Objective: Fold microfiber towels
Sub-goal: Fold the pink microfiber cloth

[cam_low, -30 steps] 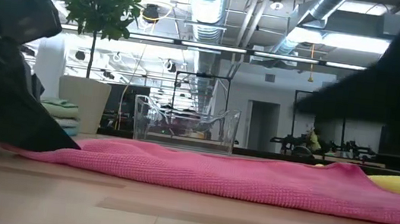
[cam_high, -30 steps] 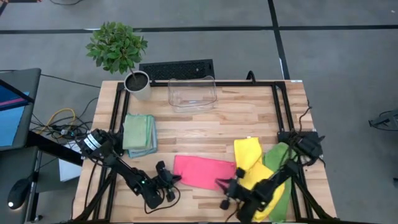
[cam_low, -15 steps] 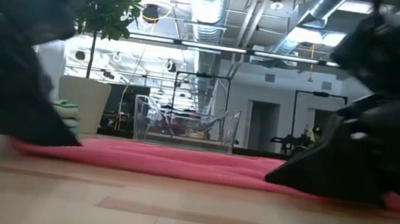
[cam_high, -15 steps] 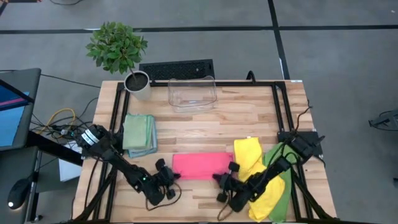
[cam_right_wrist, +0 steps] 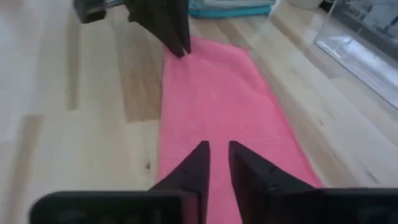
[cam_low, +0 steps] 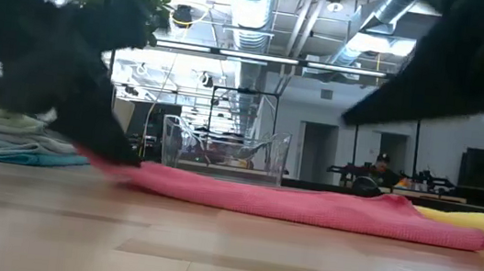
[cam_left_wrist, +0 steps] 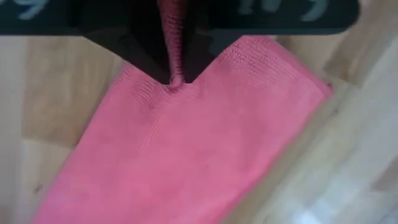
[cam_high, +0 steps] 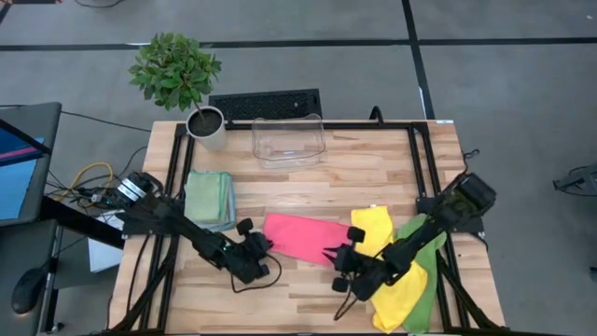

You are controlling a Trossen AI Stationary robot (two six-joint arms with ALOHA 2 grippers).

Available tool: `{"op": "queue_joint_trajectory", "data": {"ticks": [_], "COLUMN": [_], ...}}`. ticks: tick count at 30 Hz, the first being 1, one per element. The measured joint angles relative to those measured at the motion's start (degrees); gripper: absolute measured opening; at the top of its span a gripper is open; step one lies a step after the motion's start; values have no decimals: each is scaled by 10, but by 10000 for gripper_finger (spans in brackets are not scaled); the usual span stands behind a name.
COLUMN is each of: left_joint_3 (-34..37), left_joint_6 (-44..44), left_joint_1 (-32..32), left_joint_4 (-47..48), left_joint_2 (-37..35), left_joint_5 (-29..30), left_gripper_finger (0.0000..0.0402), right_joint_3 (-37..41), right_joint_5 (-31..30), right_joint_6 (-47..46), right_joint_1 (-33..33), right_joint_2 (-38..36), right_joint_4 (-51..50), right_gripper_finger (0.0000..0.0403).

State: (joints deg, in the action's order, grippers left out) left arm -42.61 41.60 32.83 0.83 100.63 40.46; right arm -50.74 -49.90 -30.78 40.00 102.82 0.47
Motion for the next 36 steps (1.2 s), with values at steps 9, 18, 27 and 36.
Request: {"op": "queue_joint_trajectory", "data": {"ticks": [9,18,27,36], "left_joint_3": [0,33,41,40], "left_joint_6": [-29,-82,-115,-144], "left_joint_1": [12,9,-77,-85], "left_joint_4": [48,-169,-318,-359], "left_joint_2": [-91,-66,5,7], "left_joint_5": [1,86,-74,-84], "left_gripper_finger": [148,191,177,165], "right_joint_3": [52,66,65,65], "right_joint_5": [-120,-80,-67,124], "right_joint_6": [-136,-299,-189,-125], "right_joint_1": [58,39,48,47], "right_joint_2": [18,126,-4,-108], "right_joint_4": [27,44,17,-15], "right_gripper_finger": [134,121,123,153]}}
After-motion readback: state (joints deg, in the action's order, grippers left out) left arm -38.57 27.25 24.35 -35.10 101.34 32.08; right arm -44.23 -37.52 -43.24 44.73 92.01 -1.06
